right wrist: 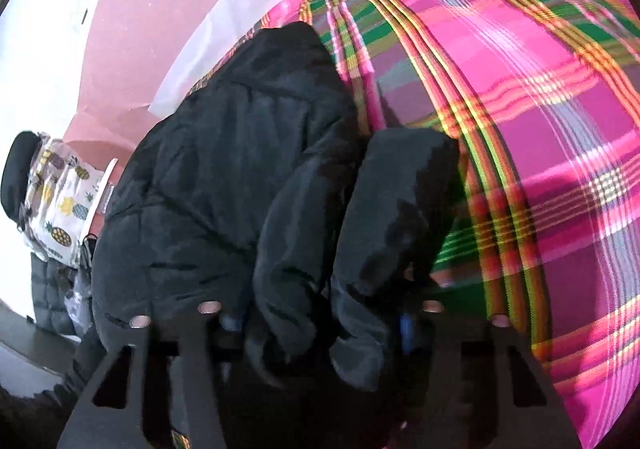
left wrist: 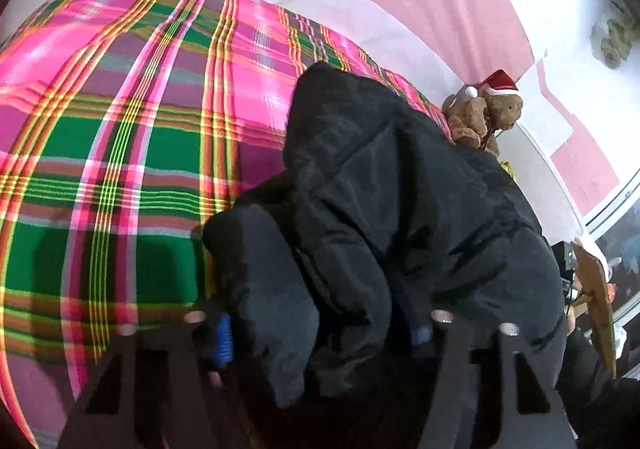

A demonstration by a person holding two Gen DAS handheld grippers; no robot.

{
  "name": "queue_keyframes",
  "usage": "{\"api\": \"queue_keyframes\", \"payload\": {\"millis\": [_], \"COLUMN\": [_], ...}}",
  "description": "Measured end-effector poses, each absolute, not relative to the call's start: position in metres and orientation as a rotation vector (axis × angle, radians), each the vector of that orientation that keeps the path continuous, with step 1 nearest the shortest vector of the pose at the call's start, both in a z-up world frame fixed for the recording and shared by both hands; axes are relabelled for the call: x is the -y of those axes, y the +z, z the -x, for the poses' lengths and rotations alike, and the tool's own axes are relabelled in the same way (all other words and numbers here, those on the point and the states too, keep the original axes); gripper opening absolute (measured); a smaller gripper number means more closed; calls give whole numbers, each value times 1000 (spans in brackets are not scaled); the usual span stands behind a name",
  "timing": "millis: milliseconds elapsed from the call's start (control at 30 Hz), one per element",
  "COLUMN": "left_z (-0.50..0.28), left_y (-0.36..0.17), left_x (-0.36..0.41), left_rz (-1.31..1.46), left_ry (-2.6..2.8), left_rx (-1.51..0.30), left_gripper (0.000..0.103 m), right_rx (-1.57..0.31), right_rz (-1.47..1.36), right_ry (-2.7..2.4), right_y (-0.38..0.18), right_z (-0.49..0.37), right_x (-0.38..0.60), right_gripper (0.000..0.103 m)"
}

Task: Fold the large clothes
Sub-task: 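Lift the bundle with both tools and fold it over onto itself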

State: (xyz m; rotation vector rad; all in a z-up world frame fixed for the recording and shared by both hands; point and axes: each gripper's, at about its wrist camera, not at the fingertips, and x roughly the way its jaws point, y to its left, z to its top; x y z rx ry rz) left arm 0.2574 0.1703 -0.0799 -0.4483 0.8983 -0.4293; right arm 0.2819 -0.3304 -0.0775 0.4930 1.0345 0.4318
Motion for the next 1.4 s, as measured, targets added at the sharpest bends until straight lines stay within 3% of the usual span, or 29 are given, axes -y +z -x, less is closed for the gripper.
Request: {"api": "queue_keyframes", "payload": {"millis": [133,267,933,1400], "left_z": [-248,-239,-215,-266], "left_y": [-62,-41,18,53], "left_x": [-160,-149,-162,-224], "left_rz": [364,286,260,262], "left_ry": [-377,-315,-269,-188], "left_rx": [-883,-870,-770,-716], "left_gripper": [40,34,32,32], "right_rx": [-1017,-982,-879,-841], "right_rz": [-457,-433,-350,-332], "right_ry": [409,385,410,478], "right_y": [-65,-48,14,38], "right_z": [-277,-268,-262,-331], "right_x": [324,323,306,246], "right_gripper": [33,27,24,25]}}
